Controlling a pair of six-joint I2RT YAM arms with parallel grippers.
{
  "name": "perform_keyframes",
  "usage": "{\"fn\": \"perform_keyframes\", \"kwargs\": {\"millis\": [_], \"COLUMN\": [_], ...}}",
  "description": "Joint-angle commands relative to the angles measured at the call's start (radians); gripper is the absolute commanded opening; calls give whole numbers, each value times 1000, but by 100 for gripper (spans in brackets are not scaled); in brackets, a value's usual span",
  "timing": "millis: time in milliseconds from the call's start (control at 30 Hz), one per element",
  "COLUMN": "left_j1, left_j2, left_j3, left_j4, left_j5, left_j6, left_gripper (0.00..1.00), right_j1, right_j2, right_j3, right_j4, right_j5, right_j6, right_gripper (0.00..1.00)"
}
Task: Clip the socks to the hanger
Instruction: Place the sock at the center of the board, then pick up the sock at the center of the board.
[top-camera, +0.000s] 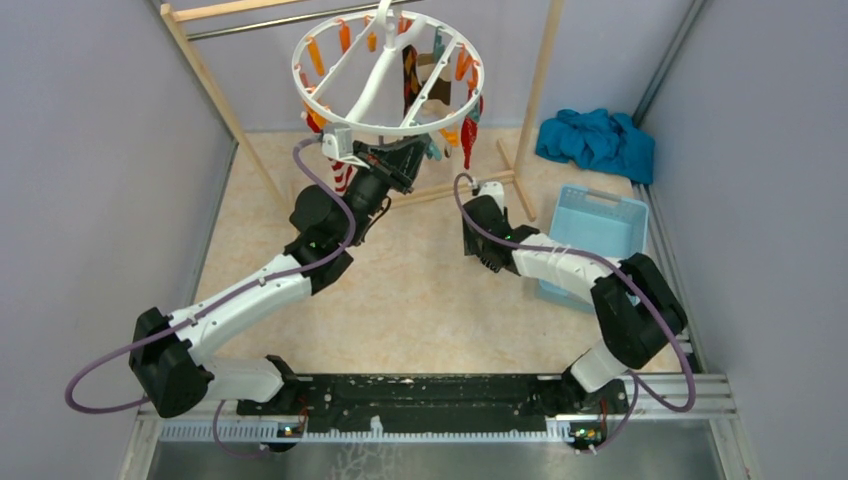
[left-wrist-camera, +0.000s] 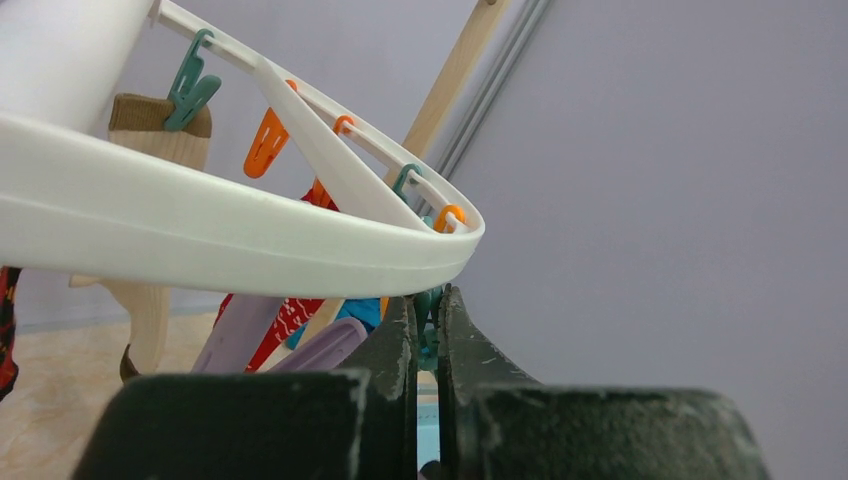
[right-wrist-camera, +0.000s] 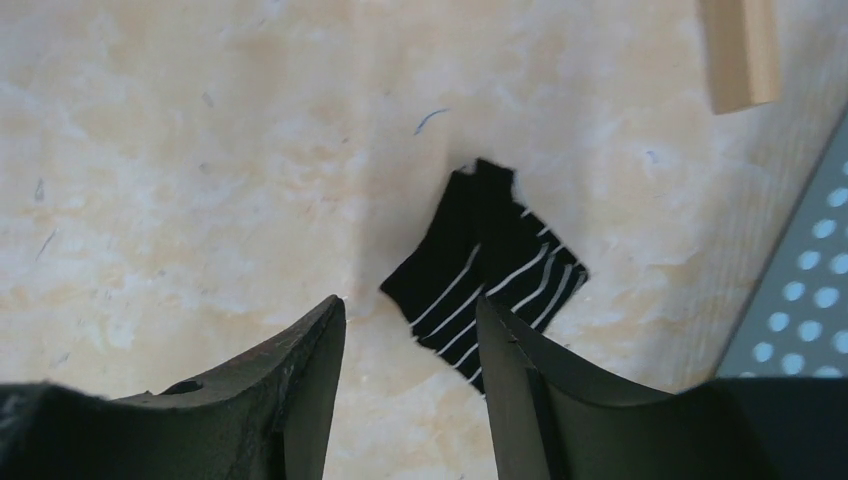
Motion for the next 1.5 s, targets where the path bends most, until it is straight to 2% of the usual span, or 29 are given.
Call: {"fn": "perform_keyframes", "kwargs": {"millis": [0, 400, 633, 833, 900, 967, 1000, 1233, 1467], "left_j1": [1, 8, 12, 12, 12, 12, 12, 12, 15], "left_j2": [-5, -21, -23, -20, -15, -12, -13, -28, -29], "left_j3": [-21, -35, -35, -34, -33, -31, -31, -36, -41], "left_j4": [-1, -4, -5, -5, -4, -3, -2, -12, -15], "left_j5": [21, 7, 7, 14, 18, 23, 25, 13, 3], "left_j6": [-5, 6, 9, 3, -1, -6, -7, 9, 16], "left_gripper": [0, 0, 0, 0, 0, 0, 0, 0, 0], "right_j1": [68, 68, 68, 68, 68, 68, 66, 53, 53], "right_j2": [45, 205, 183, 67, 40, 30, 34, 84, 115], "right_j3": [45, 68, 80, 49, 41, 35, 36, 41, 58], "right_j4": [-11, -6, -20, -16, -10, -2, -2, 25, 36], "right_j5": [80, 100, 117, 112, 123, 129, 132, 89, 43], "right_j6": [-7, -19, -10, -17, -18, -25, -25, -9, -27], "right_gripper": [51, 44, 13, 10, 14, 28, 31, 30, 49]}}
